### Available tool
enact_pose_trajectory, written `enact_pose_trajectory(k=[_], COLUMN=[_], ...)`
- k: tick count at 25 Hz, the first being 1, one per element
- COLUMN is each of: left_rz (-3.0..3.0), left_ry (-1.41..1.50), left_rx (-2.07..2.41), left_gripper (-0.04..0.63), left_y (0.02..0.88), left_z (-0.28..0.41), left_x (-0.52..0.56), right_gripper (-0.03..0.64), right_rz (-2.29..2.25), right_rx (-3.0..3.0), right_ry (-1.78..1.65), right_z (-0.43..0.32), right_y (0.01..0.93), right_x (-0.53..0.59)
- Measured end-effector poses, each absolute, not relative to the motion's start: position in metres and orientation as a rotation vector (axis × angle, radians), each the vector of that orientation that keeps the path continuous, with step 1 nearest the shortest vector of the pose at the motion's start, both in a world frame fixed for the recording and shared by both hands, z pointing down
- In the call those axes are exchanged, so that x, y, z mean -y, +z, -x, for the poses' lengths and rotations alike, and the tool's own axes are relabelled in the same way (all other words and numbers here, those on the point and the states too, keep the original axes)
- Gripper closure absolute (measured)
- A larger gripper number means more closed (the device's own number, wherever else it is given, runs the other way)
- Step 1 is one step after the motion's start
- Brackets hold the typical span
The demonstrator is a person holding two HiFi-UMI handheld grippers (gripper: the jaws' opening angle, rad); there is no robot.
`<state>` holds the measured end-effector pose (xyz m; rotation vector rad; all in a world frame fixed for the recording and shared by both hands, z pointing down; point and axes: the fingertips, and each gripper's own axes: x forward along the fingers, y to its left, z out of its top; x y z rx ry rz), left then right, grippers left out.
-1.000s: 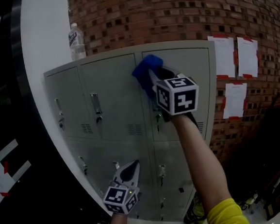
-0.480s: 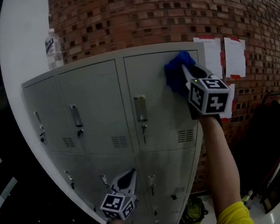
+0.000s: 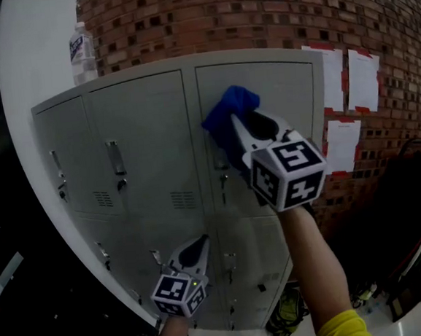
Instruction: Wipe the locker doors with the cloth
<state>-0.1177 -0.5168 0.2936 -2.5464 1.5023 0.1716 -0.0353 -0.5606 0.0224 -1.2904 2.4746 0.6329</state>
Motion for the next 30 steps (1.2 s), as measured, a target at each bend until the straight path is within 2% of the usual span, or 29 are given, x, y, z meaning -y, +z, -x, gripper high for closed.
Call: enact_pose_trajectory(k=[3,6,10,16,19,22,27,30], left_rz=[2.528,2.528,2.568,2.68,2.701,2.694,2.67,2.667], left_ry=[0.174,0.228,0.187,0.169,0.153,0.126,0.115,0.106], left_rx=[-1.541,-1.553,-1.57,-1.515,-1.486,-1.471,-1.493,-1.514], left_gripper=[0.597,0.597,0.597,0.597,0.597,0.597,0.597,0.597], left_y=[0.277,0.26,0.266,0.278,0.285,0.286,0.284,0.288], left_z=[0.125,0.13,0.133,0.119,0.108,0.1,0.104,0.11], left_x=[0.526,0.522,0.524,0.537,0.541,0.543,0.542,0.539], right_gripper=[0.531,0.531,0.531,0.531,0.531,0.531,0.531,0.529], right_rz=[1.308,1.415,1.567,1.835,1.823,1.68,1.406,1.381], right_rx=[-2.586,-2.557,-2.407,-2.163,-2.16,-2.211,-2.471,-2.591], right_ry=[0.579,0.63,0.649,0.56,0.541,0.559,0.564,0.555], right_z=[0.091,0.083,0.018,-0.134,-0.149,-0.112,0.029,0.084], right_y=[0.057,0.071,0.066,0.069,0.074,0.07,0.102,0.125], right_x=[0.59,0.607,0.607,0.605,0.604,0.584,0.573,0.592])
